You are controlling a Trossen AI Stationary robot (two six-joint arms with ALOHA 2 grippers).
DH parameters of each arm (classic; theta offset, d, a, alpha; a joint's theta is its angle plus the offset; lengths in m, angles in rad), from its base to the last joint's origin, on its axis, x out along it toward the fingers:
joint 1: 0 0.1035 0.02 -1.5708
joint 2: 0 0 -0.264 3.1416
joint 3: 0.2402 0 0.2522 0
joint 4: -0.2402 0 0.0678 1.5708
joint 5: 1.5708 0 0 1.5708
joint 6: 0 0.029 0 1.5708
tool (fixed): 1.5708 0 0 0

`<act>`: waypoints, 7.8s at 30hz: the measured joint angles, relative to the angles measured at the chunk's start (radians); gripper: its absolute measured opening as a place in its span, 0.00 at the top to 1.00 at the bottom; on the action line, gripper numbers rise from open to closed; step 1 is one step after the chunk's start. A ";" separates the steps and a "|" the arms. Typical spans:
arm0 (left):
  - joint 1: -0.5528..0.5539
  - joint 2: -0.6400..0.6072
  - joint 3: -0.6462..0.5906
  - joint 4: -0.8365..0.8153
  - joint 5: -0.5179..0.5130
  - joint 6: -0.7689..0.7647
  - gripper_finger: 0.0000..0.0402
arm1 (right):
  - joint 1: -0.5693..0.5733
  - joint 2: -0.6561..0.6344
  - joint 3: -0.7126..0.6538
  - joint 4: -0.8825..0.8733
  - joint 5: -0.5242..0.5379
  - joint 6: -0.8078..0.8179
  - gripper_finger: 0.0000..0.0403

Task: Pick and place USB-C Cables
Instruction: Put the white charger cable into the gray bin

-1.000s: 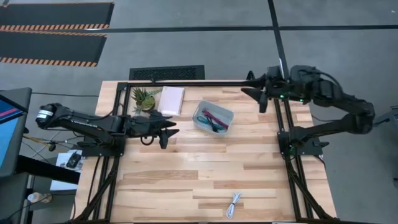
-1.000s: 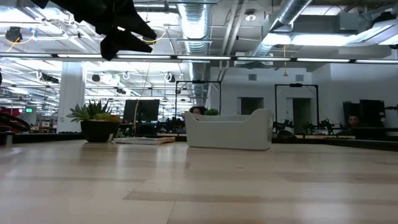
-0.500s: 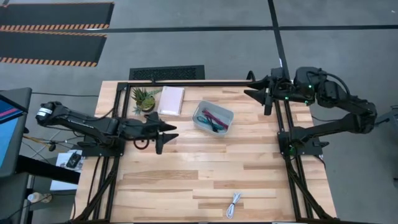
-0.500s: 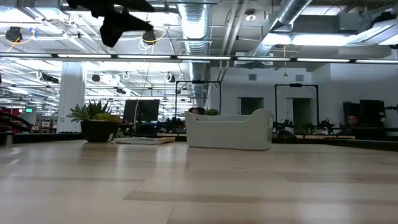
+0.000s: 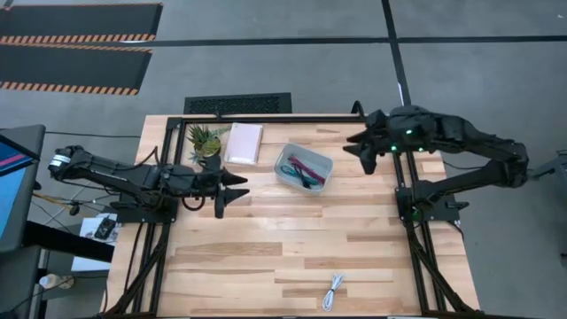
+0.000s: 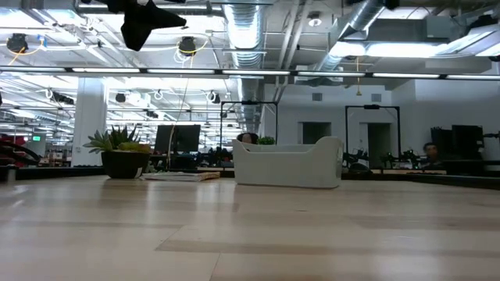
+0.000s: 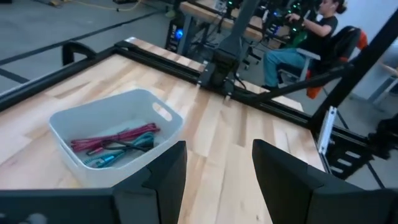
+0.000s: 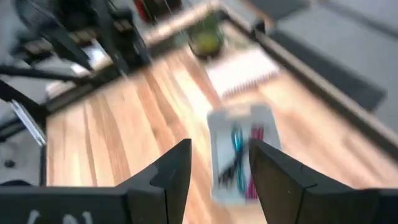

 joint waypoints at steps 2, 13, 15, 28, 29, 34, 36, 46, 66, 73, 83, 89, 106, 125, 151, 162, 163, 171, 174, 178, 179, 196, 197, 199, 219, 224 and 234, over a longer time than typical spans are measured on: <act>0.000 0.000 0.000 0.006 0.014 -0.001 0.57 | 0.002 0.016 0.000 -0.046 -0.002 0.035 0.54; 0.000 -0.074 0.001 0.157 0.147 -0.095 0.57 | 0.101 0.019 0.000 0.014 -0.090 0.005 0.54; 0.000 -0.082 0.001 0.135 0.142 -0.078 0.57 | 0.127 0.028 0.000 0.038 -0.078 0.001 0.54; 0.088 -0.087 0.097 0.129 0.199 -0.030 0.57 | 0.304 0.079 -0.001 0.267 -0.131 -0.094 0.54; 0.085 -0.085 0.110 0.114 0.210 -0.019 0.57 | 0.318 0.076 -0.001 0.269 -0.132 -0.081 0.54; 0.056 -0.038 0.123 0.095 0.222 -0.009 0.57 | 0.389 0.078 0.000 0.196 -0.132 -0.006 0.54; 0.036 -0.007 0.116 0.092 0.218 -0.009 0.57 | 0.415 0.094 0.000 0.165 -0.132 0.075 0.54; -0.005 0.217 0.115 0.148 0.217 -0.055 0.57 | 0.609 0.258 0.000 0.030 -0.106 0.272 0.54; -0.057 0.402 0.115 0.331 0.253 -0.050 0.57 | 0.827 0.661 0.000 0.039 -0.049 0.553 0.54; -0.058 0.402 0.115 0.333 0.236 -0.017 0.57 | 0.851 0.795 -0.001 0.076 -0.073 0.494 0.54; -0.058 0.402 0.115 0.331 0.211 0.021 0.57 | 0.807 0.825 -0.001 0.140 -0.132 0.394 0.47; -0.058 0.401 0.115 0.333 0.195 0.051 0.57 | 0.801 0.808 0.000 0.143 -0.152 0.368 0.43; -0.090 0.401 0.115 0.316 0.191 0.104 0.34 | 0.706 0.785 0.000 0.187 -0.294 0.296 0.43; -0.090 0.401 0.114 0.266 0.189 0.067 0.31 | 0.678 0.785 0.000 0.283 -0.290 0.239 0.43; -0.096 0.806 0.254 0.433 0.197 -0.017 0.31 | 0.766 0.733 0.176 0.337 -0.459 0.431 0.43; -0.138 1.120 0.622 0.260 0.198 0.079 0.31 | 0.962 0.612 0.175 0.203 -0.007 0.642 0.43; -0.142 1.152 0.666 0.221 0.197 0.088 0.31 | 0.974 0.610 0.175 0.197 0.019 0.654 0.43; -0.194 1.411 1.018 -0.009 0.197 -0.061 0.31 | 1.008 0.607 0.173 0.173 0.110 0.691 0.43; -0.216 1.504 1.150 -0.100 0.235 -0.074 0.31 | 1.011 0.607 0.172 0.165 0.135 0.690 0.43; -0.244 1.593 1.326 -0.269 0.223 -0.046 0.31 | 1.015 0.607 0.172 0.166 0.161 0.691 0.43; -0.248 1.611 1.363 -0.299 0.216 -0.034 0.31 | 1.017 0.607 0.172 0.166 0.162 0.691 0.43; -0.256 1.629 1.440 -0.341 0.122 -0.053 0.31 | 1.052 0.607 0.172 0.162 0.271 0.693 0.43; -0.257 1.629 1.440 -0.341 0.110 -0.055 0.31 | 1.052 0.607 0.172 0.161 0.271 0.693 0.43; -0.258 1.629 1.439 -0.341 0.095 -0.056 0.31 | 1.052 0.607 0.172 0.161 0.271 0.693 0.43; -0.261 1.668 1.438 -0.303 0.135 -0.061 0.31 | 1.055 0.608 0.171 0.152 0.289 0.683 0.43; -0.255 1.668 1.439 -0.315 0.150 -0.056 0.31 | 1.056 0.608 0.171 0.151 0.293 0.689 0.43; -0.199 1.666 1.441 -0.463 0.035 -0.012 0.39 | 1.061 0.608 0.171 0.154 0.301 0.691 0.43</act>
